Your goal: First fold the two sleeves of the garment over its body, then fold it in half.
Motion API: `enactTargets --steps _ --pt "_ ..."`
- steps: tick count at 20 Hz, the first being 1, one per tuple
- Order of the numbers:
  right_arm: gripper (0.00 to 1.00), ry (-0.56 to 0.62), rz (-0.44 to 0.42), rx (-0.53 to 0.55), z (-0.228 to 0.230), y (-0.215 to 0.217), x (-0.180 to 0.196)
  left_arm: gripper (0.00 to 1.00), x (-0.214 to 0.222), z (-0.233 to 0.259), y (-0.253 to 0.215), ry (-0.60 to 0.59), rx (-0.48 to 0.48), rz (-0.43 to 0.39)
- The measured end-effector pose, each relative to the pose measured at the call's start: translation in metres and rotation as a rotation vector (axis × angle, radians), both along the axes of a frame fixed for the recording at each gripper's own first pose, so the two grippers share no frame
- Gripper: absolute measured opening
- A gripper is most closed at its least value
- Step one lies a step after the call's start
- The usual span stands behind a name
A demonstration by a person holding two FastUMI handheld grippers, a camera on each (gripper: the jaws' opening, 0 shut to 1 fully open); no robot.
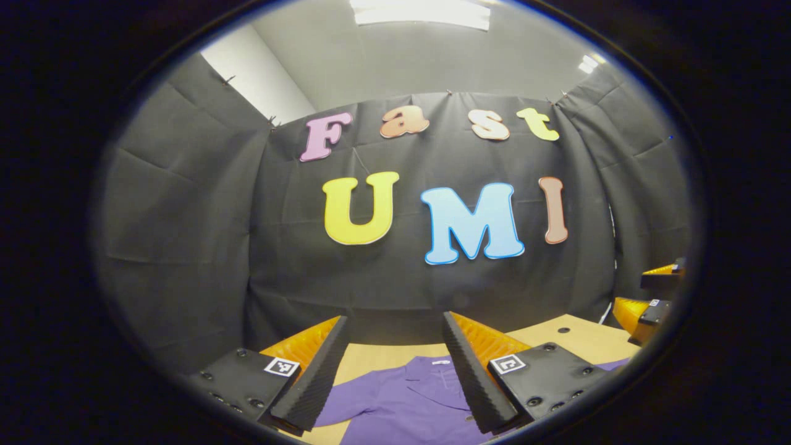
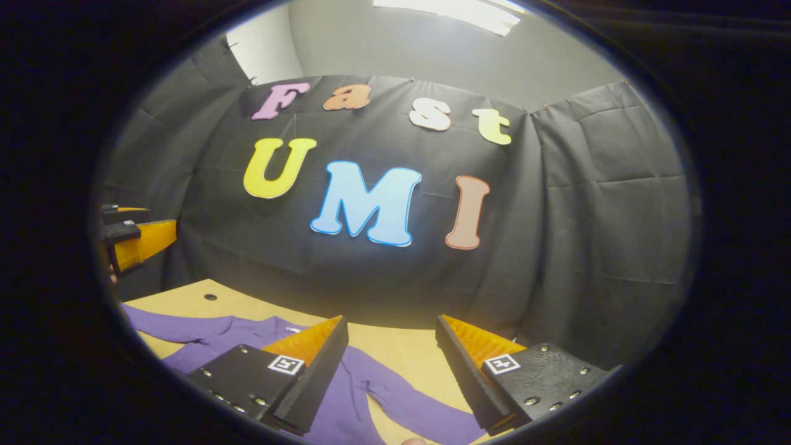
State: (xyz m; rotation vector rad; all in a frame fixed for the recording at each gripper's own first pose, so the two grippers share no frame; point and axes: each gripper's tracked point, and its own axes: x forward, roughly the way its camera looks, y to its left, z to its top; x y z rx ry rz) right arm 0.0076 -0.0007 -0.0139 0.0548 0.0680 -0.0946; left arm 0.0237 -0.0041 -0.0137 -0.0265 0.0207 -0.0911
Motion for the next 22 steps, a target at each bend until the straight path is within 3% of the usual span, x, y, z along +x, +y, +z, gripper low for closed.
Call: enactTargets --steps 5,16,22 --pt "0.93 0.063 -0.038 0.054 -0.025 -0.008 -0.006 0.95 0.002 -0.004 0.001 0.001 0.002 -0.007" --pt "0.90 0.437 -0.305 0.185 -0.163 -0.082 -0.041 0.96 0.019 -0.022 -0.002 0.025 0.001 -0.027" --pt "0.91 0.645 -0.430 0.307 -0.246 -0.111 -0.072 0.96 0.022 -0.034 0.000 0.044 0.025 -0.020"
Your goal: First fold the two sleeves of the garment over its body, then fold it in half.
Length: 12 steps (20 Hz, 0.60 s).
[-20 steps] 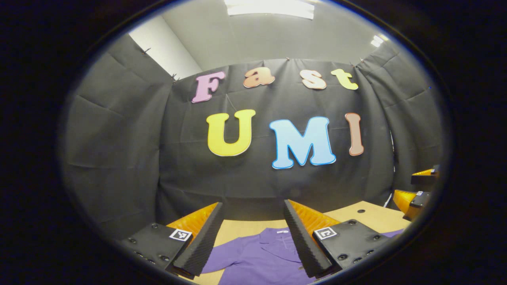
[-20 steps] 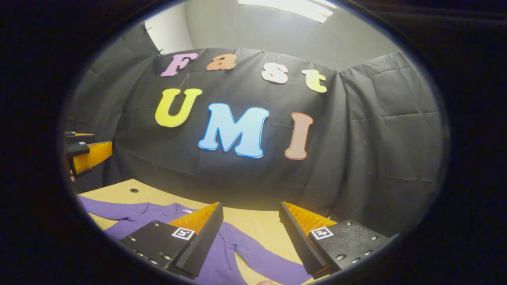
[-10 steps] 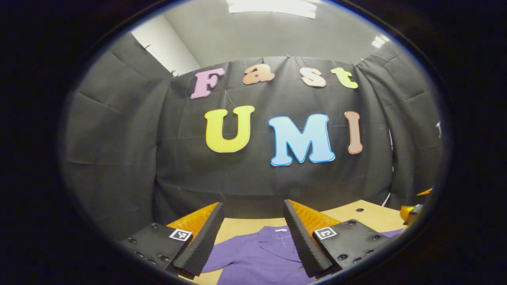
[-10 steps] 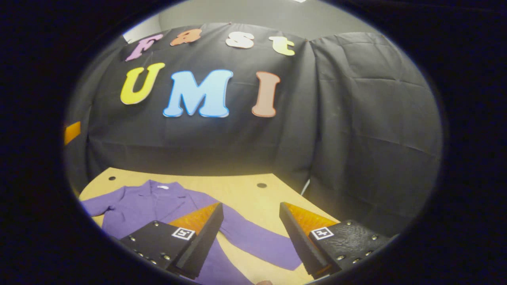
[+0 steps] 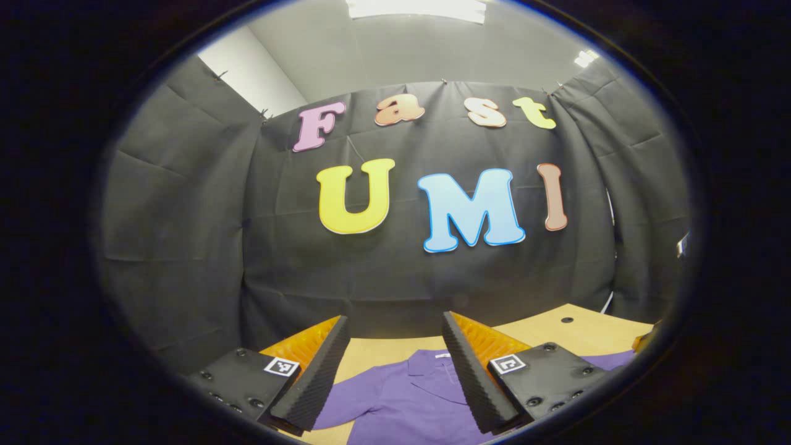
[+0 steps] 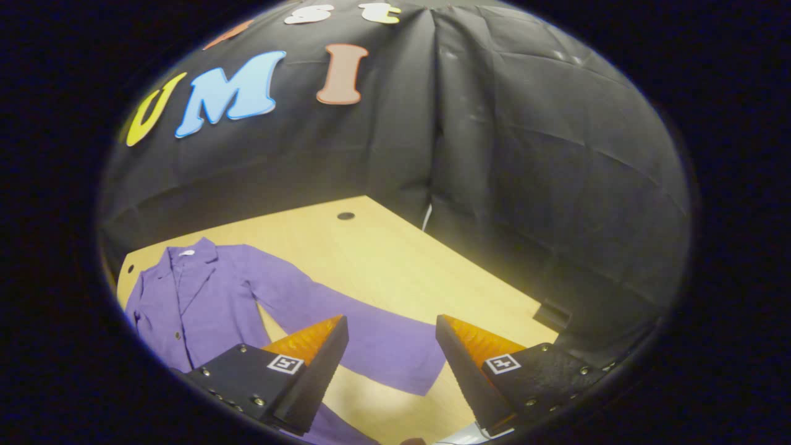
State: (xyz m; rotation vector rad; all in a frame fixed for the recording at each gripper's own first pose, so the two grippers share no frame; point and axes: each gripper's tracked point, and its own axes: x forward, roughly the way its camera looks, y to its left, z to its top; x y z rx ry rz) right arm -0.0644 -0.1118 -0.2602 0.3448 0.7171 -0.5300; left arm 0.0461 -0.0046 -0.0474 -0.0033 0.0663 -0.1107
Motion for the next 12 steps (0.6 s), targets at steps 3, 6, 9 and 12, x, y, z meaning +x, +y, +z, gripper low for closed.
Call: enactTargets --steps 3,6,9,12 --pt "0.91 0.083 -0.080 0.084 -0.036 -0.011 -0.012 0.96 -0.002 -0.005 0.002 0.011 0.005 0.003" --pt "0.92 0.153 -0.124 0.157 -0.067 -0.015 -0.019 0.95 -0.002 -0.011 0.001 0.022 0.016 0.002" --pt "0.92 0.208 -0.135 0.153 -0.087 -0.019 -0.021 0.95 -0.003 -0.016 0.001 0.032 0.025 0.001" --pt "0.92 0.236 -0.132 0.176 -0.096 -0.014 -0.019 0.95 -0.003 -0.019 0.000 0.039 0.028 0.000"
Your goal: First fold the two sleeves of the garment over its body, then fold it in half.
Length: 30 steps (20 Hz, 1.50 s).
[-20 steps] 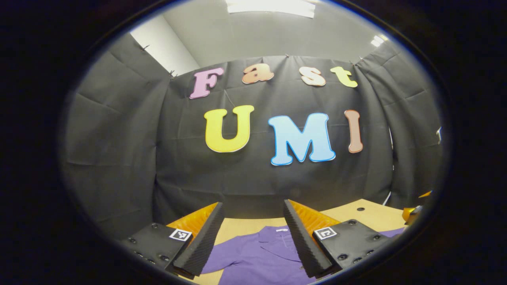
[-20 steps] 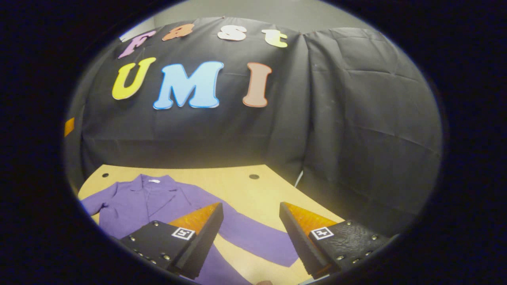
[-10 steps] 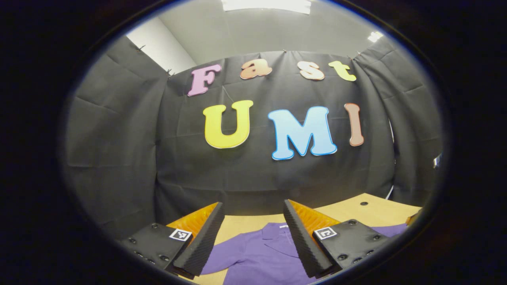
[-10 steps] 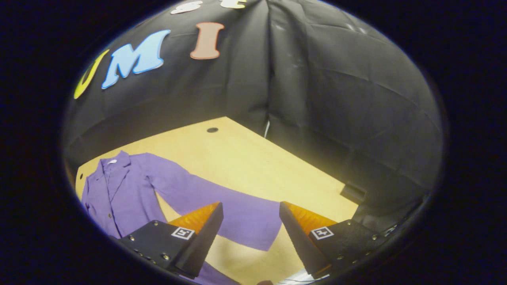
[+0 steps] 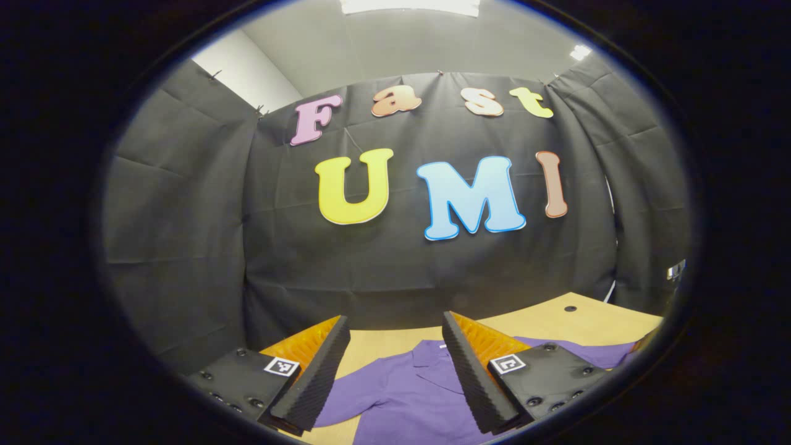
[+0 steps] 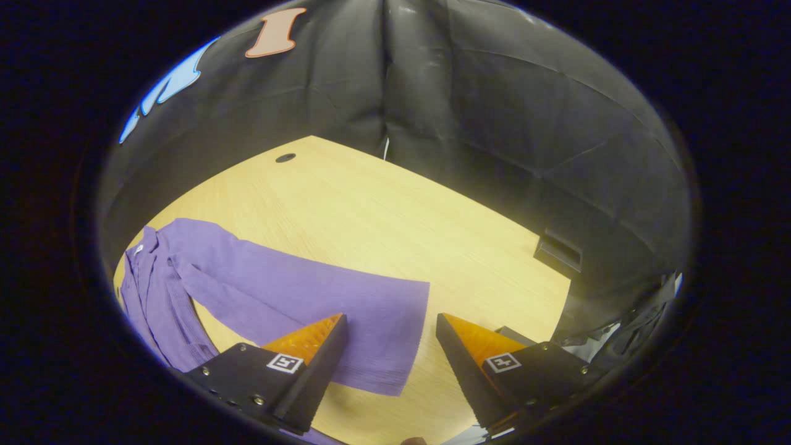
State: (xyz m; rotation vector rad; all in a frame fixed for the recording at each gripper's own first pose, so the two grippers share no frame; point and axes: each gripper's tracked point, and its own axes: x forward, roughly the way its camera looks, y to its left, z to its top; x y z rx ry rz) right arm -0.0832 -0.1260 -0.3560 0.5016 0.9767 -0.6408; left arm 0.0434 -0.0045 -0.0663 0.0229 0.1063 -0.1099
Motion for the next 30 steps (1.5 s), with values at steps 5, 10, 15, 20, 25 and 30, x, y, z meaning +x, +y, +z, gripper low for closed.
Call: enactTargets --steps 5,10,15,20,25,30 --pt "0.92 0.018 -0.014 0.032 -0.015 0.005 -0.002 0.96 -0.004 -0.006 0.002 0.003 0.002 0.004" --pt "0.91 0.010 -0.020 0.072 -0.018 0.011 -0.001 0.95 -0.005 -0.011 0.011 0.008 -0.014 0.025" --pt "0.53 0.003 0.003 0.090 -0.017 0.013 0.000 0.95 -0.006 -0.018 0.017 0.014 -0.025 0.035" --pt "0.05 -0.037 -0.077 0.162 -0.015 0.013 0.004 0.95 -0.009 -0.021 0.025 0.012 -0.031 0.048" --pt "0.05 -0.117 -0.052 0.195 -0.001 0.007 0.014 0.96 -0.011 -0.018 0.031 0.003 -0.028 0.053" --pt "0.05 -0.240 0.004 0.183 0.034 0.003 0.033 0.95 -0.011 -0.017 0.033 -0.002 -0.025 0.053"
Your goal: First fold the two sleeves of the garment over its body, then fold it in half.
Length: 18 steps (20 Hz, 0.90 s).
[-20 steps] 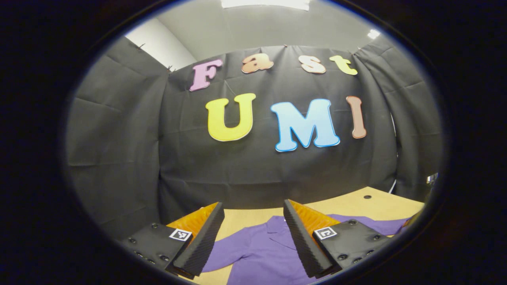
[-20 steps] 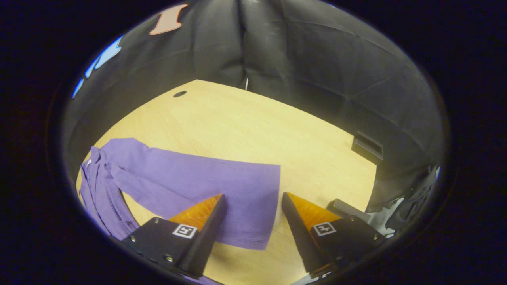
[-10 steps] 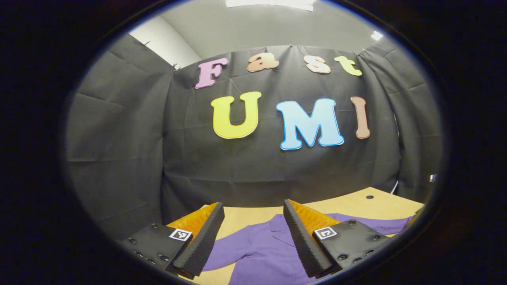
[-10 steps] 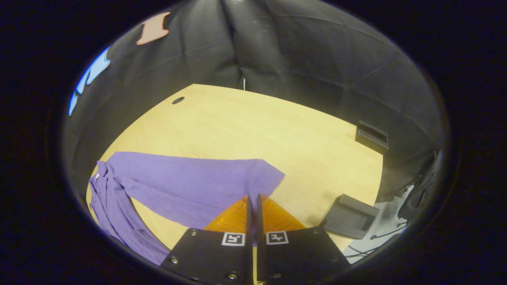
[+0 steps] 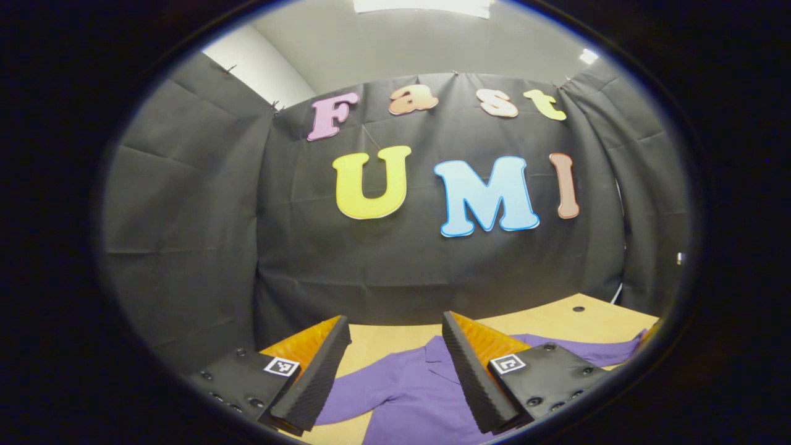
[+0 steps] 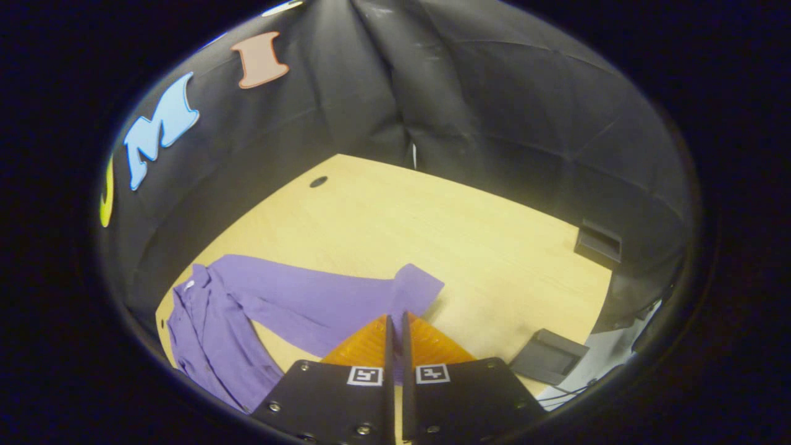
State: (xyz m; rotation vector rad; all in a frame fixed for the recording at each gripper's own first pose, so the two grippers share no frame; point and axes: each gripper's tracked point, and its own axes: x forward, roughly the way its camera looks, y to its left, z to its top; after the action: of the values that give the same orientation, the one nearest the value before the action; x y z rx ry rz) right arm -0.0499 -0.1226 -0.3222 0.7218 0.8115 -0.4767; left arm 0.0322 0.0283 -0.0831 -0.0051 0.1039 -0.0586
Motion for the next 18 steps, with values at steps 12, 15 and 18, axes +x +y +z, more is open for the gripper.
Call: enactTargets --steps 12,15,18 --pt "0.05 -0.266 0.152 0.048 0.118 0.067 0.118 0.95 0.006 -0.008 0.022 0.002 0.011 0.043" --pt "0.05 -0.320 0.192 0.047 0.140 0.085 0.149 0.95 0.010 -0.014 0.031 0.014 0.012 0.055" --pt "0.05 -0.372 0.235 0.037 0.163 0.106 0.184 0.95 0.016 -0.022 0.043 0.026 0.018 0.072"
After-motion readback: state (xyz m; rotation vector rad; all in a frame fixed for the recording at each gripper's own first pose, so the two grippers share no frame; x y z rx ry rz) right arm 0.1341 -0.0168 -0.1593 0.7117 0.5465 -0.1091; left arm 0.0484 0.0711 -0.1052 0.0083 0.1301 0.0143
